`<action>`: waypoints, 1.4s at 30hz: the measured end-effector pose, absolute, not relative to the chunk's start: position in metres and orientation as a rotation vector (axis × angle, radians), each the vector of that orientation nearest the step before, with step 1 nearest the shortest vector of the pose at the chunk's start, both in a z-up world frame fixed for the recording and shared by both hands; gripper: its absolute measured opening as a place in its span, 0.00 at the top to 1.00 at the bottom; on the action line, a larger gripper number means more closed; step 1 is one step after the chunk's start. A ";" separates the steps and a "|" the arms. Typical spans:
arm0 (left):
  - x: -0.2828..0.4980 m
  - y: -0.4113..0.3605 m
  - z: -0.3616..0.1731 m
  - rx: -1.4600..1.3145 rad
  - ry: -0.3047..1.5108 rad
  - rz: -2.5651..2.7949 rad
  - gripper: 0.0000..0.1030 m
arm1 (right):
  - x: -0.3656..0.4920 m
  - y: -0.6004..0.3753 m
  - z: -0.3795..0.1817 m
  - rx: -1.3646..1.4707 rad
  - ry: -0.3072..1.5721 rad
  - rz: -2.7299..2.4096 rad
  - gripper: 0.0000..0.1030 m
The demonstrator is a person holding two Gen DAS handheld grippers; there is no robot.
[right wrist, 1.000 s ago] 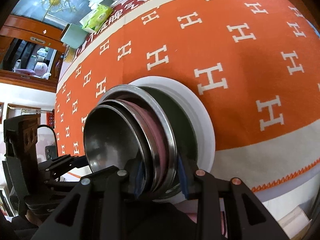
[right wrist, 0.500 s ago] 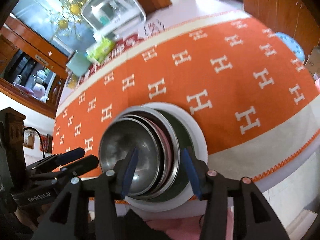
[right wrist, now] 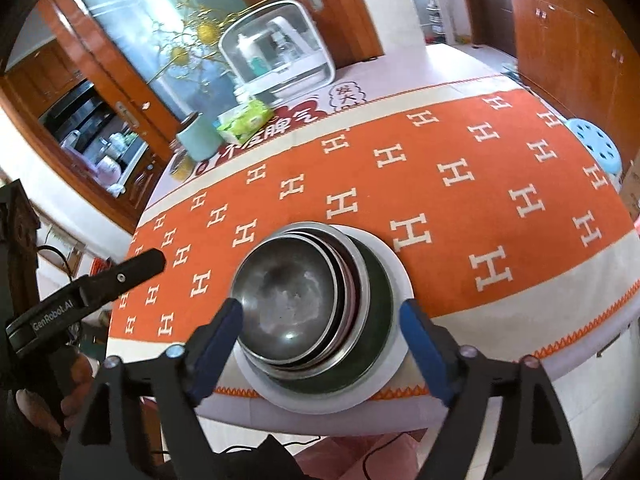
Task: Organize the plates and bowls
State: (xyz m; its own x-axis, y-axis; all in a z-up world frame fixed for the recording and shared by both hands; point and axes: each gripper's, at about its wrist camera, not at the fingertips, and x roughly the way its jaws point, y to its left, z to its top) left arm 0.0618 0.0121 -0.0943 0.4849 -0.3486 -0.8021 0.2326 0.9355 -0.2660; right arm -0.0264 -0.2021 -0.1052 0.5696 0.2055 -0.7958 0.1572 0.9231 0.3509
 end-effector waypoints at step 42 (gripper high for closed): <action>-0.044 -0.030 -0.039 0.073 0.831 0.050 0.01 | -0.088 -0.206 -0.035 0.131 0.800 0.000 0.00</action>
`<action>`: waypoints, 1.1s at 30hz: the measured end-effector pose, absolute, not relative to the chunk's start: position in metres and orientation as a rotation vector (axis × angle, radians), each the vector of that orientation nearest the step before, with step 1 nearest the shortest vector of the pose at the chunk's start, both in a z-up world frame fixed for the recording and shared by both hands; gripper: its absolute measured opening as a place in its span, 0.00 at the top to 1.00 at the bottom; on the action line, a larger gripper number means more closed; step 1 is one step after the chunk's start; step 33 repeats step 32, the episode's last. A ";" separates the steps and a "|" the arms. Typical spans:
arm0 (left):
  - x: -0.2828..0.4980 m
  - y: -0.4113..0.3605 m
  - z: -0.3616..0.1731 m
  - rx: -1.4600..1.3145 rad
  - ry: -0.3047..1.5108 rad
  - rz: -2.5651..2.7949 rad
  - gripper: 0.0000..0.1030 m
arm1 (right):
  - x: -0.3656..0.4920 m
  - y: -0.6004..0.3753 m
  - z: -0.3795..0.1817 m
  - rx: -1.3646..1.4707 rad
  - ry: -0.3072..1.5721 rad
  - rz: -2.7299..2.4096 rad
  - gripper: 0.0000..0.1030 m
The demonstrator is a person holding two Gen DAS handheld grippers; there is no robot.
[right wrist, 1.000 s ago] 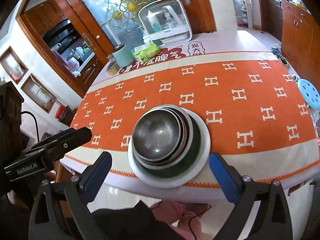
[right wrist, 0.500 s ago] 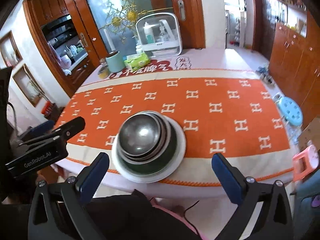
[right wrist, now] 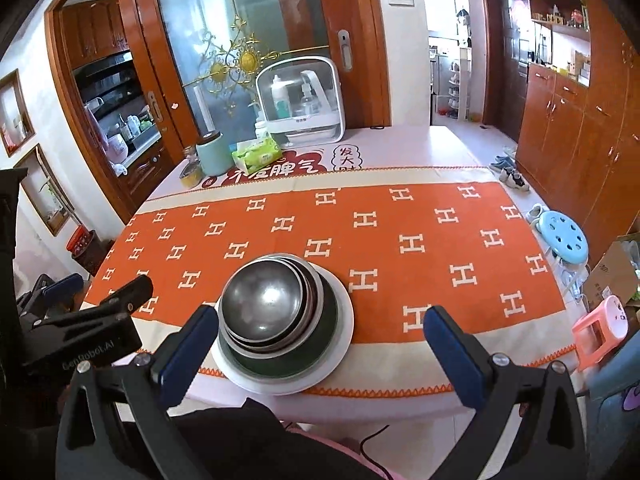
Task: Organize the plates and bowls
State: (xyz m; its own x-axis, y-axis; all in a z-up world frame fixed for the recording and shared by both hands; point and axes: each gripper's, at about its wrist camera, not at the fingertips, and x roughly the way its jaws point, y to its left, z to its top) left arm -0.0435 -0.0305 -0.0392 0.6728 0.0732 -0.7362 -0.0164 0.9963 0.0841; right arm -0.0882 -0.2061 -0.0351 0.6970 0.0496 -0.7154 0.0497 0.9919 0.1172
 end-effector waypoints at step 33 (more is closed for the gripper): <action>-0.039 -0.045 -0.045 0.098 0.849 0.015 0.01 | -0.081 -0.213 -0.046 0.144 0.874 0.002 0.00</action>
